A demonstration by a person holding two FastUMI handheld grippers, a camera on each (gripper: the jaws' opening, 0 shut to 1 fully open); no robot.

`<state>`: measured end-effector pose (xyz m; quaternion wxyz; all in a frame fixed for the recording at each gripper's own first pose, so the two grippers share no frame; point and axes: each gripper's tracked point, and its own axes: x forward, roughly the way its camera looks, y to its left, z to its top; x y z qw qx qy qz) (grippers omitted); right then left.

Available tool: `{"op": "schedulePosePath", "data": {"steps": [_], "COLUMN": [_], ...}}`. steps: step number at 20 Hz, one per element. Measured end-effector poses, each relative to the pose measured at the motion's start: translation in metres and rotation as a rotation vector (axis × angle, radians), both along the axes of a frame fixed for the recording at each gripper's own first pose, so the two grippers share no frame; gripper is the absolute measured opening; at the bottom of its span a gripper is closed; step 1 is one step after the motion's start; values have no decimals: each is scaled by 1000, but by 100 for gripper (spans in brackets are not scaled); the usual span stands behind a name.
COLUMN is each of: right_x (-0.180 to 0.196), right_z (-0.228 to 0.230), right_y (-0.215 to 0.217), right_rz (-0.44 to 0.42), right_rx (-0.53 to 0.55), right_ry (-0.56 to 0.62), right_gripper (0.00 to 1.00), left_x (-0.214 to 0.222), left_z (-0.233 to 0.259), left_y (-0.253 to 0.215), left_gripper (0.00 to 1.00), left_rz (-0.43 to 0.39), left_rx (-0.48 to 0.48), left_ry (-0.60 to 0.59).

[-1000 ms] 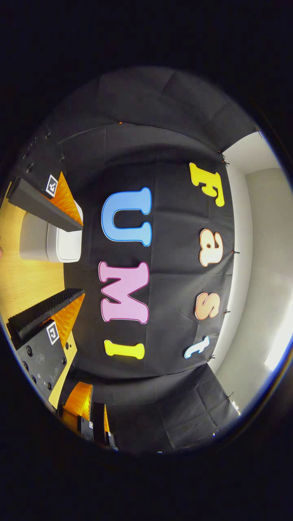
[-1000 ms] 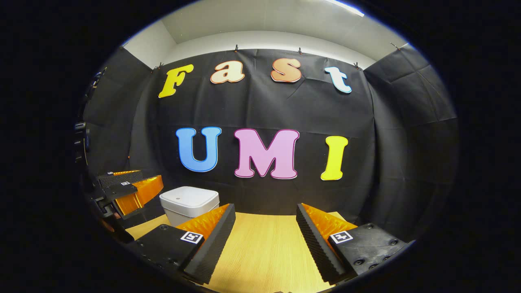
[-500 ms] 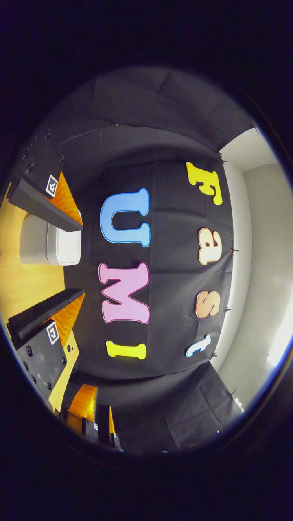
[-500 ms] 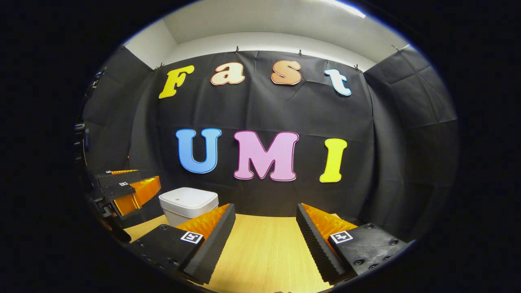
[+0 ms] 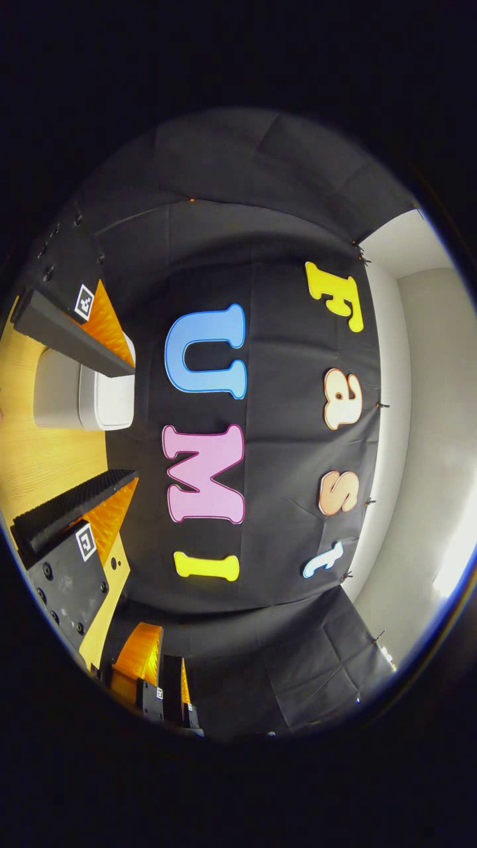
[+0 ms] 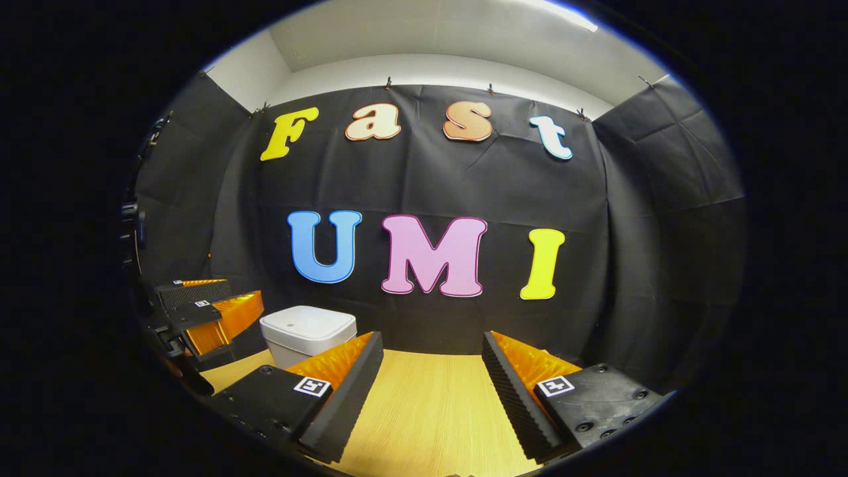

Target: Press the lid of the desktop garbage bin to open it, pick up the crumpled paper on the desktop and throw it into the bin, then pick up the pop can on the desktop and drop it into the bin, and finally close the garbage bin lid.

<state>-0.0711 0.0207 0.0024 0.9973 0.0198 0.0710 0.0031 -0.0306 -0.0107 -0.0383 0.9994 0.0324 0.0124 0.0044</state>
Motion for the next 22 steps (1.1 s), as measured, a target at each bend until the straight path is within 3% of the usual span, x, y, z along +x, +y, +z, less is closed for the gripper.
{"op": "schedulePosePath", "data": {"steps": [22], "right_x": [-1], "right_z": [1], "right_y": [-3], "right_rz": [-6], "right_rx": [-9], "right_ry": [-4], "right_gripper": [97], "left_x": [3], "left_z": [-7], "left_y": [-7], "left_gripper": [95], "left_rz": [-14], "left_rx": [-18], "left_ry": [16]}}
